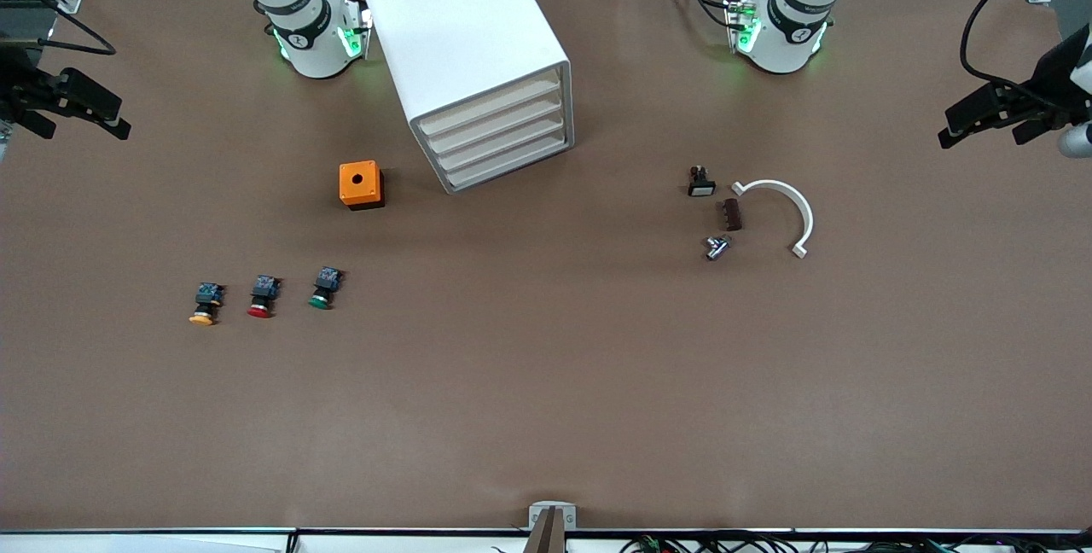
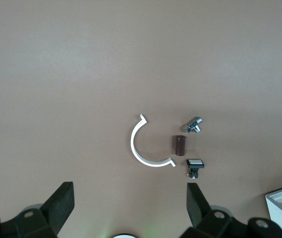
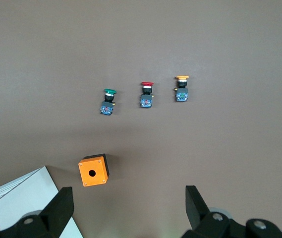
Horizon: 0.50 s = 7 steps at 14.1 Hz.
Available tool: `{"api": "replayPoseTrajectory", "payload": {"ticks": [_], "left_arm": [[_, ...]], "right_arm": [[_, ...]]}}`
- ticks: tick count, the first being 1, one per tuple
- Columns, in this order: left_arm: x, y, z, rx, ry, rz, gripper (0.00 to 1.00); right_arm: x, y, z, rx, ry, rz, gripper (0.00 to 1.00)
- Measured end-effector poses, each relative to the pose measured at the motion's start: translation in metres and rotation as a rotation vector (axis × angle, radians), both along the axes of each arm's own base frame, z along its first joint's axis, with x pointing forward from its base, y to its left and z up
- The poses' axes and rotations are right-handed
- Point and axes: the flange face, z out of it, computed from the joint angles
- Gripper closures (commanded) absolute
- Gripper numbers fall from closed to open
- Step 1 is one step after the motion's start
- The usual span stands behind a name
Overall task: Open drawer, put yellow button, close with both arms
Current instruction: 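Move the left gripper toward the white drawer cabinet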
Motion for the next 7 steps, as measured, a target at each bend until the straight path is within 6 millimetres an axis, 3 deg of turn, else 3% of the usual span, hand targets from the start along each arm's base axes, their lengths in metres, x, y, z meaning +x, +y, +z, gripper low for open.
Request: {"api": "replayPoseTrajectory", "payload": {"ticks": [4,7], "left_arm": [[0.024,0.004,-0.035,-0.003,0.062,0.006,0.00],[0.039,-0.010,-0.069,-0.003,0.121,-0.016,0.00]], "right_arm": [[0.000,0.000,0.000,0.000,0.001,-0.001,0.00],[0.000,0.000,-0.001,0.000,0.002,-0.001,0.00]]}}
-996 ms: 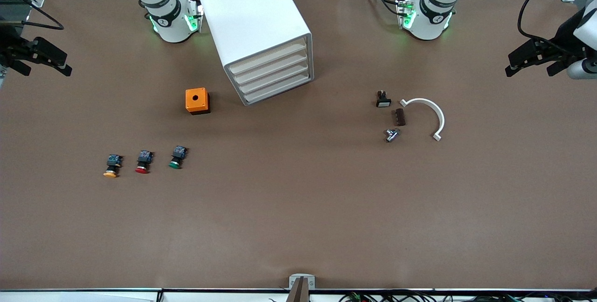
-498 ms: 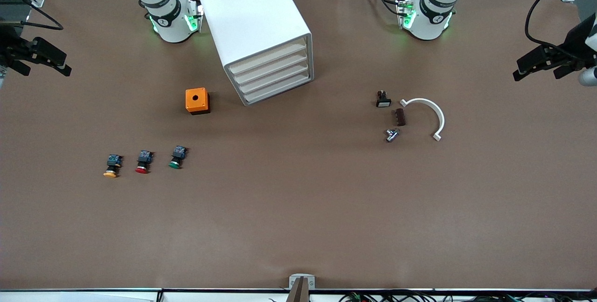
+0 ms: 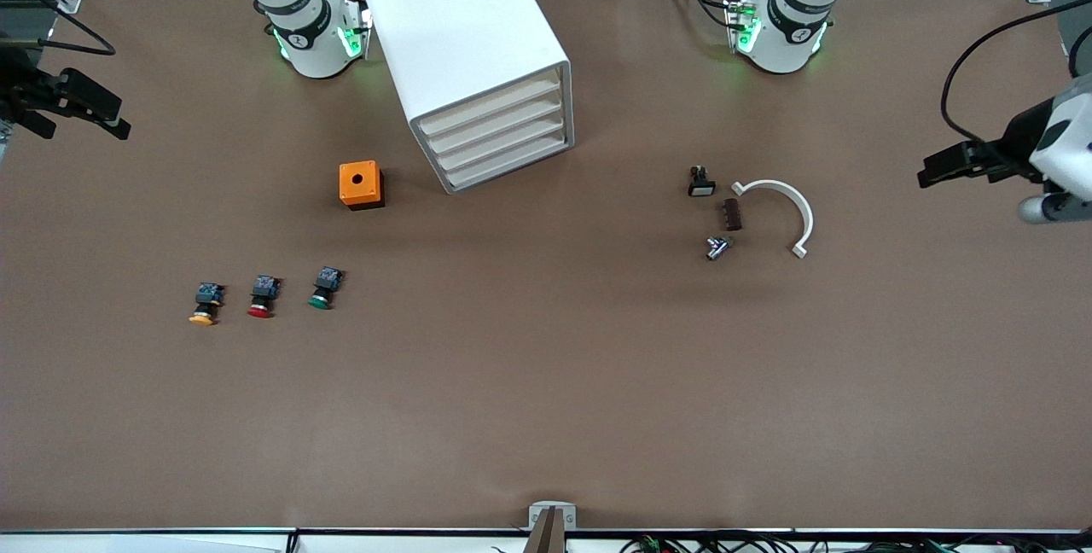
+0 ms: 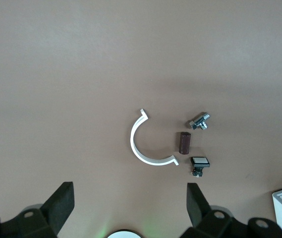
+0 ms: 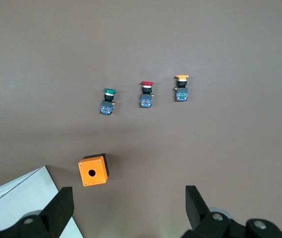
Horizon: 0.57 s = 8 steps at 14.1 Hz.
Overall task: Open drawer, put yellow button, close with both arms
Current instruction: 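Move the left gripper toward the white drawer cabinet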
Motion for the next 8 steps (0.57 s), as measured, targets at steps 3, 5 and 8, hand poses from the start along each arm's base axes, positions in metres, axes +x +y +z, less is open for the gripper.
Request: {"api": "replayPoseTrajectory", "payload": {"ticks": [3,5,8], "left_arm": [[0.007,-0.041,-0.024,0.018,0.046,0.032,0.00],[0.008,-0.079,-0.039,0.043,0.076,0.078,0.00],[0.006,-0.142,-0.065,0.078,0.126,0.197,0.00]], "right_arm": [[0.000,-0.002,-0.002,0.001,0.004,0.002,0.00],[0.000,-0.002,-0.003,0.001,0.005,0.006,0.00],[0.000,-0.001,-0.003,0.000,0.006,0.009,0.00]]}}
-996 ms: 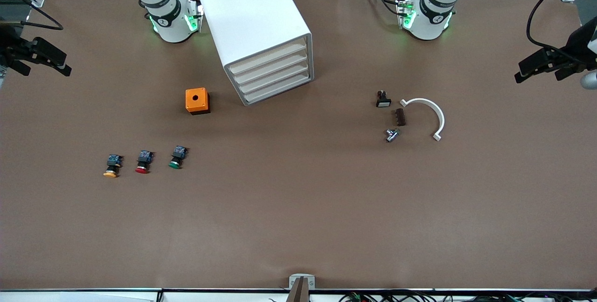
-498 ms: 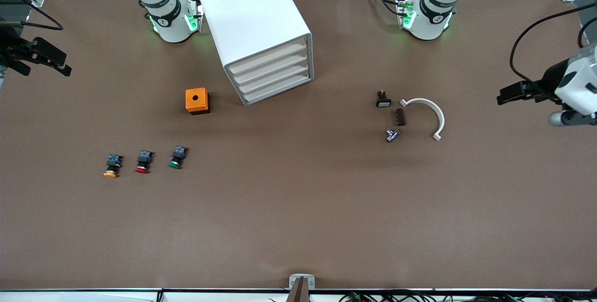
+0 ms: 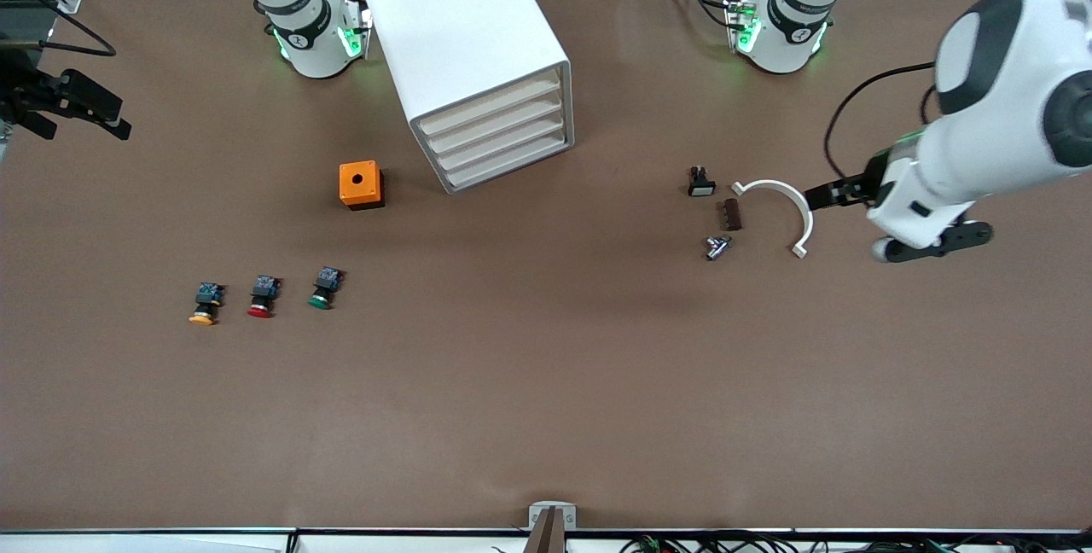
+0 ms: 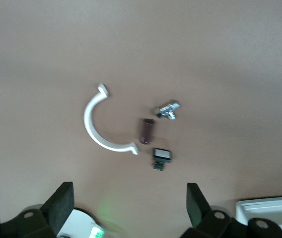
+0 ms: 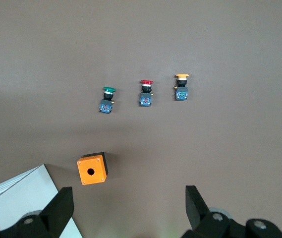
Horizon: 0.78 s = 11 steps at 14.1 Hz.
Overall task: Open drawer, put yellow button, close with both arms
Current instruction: 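Move the left gripper toward the white drawer cabinet, then hook the left gripper on the top drawer front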
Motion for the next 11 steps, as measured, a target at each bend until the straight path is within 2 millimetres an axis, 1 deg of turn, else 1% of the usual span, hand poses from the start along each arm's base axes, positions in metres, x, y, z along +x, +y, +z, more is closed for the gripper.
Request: {"api": "replayPoseTrajectory", "payload": {"ticks": [3,5,7,9,11], "left_arm": [[0.001,-0.070,-0.027,0.041,0.052,0.201,0.00],[-0.004,-0.116,-0.045,0.089,0.077,0.309,0.00],[-0.011,-0.155,-0.054,0.120,0.084,0.371,0.00],[-0.020,-0.185,-0.059,0.106,0.120,0.413,0.00],[-0.026,-0.204,-0.065,0.074,0.183,0.466,0.00]], "right_arm": [[0.000,0.002,0.000,-0.001,0.000,0.005,0.00],[0.000,0.003,0.000,-0.001,0.000,0.006,0.00],[0.000,0.003,0.000,-0.001,0.000,0.006,0.00],[0.000,0.003,0.000,-0.001,0.000,0.006,0.00],[0.000,0.003,0.000,-0.001,0.000,0.006,0.00]]}}
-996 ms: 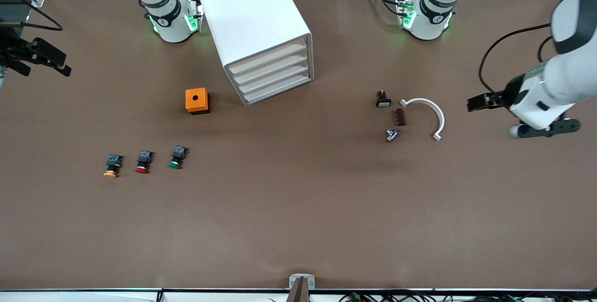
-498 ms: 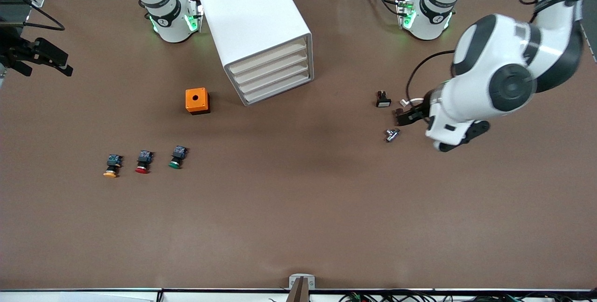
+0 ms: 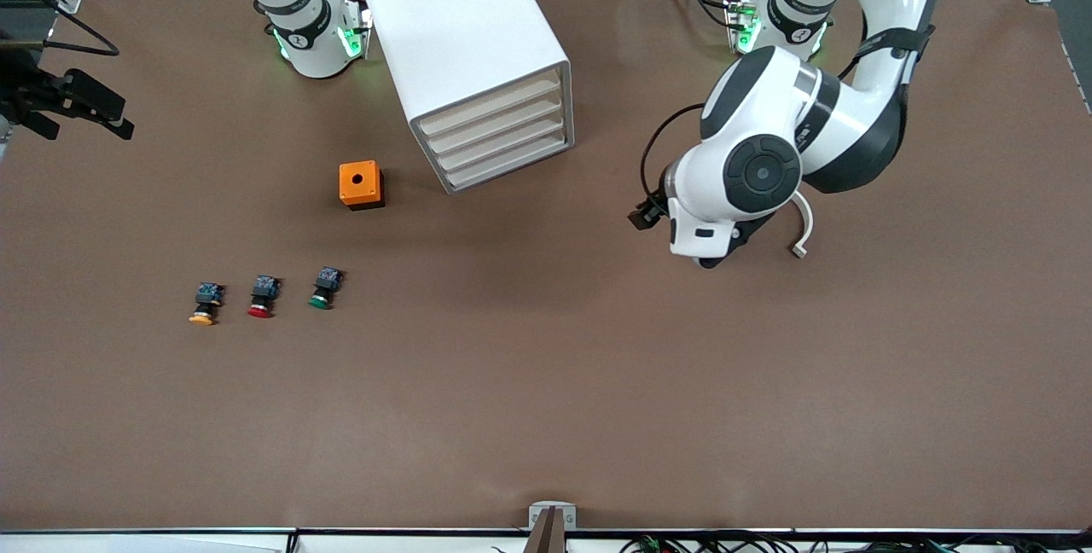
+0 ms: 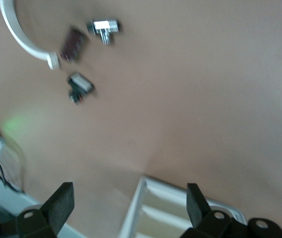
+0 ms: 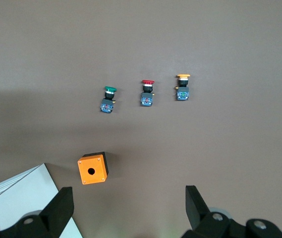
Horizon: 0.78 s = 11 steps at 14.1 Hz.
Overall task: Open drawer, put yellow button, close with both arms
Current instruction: 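Hook the left gripper on the top drawer front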
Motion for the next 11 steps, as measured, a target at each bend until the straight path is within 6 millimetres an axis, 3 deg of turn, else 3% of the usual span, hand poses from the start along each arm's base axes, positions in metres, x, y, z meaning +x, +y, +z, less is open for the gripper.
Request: {"api": "replayPoseTrajectory", "payload": {"ticks": [4,11], "left_arm": [[-0.001,-0.018,-0.036,0.036,0.142,0.224,0.00],[-0.021,-0.074,-0.093,0.143,0.436,0.470,0.00]], "right_arm": [[0.000,-0.001,0.000,0.000,0.001,-0.002,0.00],[-0.001,-0.002,0.006,0.000,-0.015,-0.004,0.00]]}}
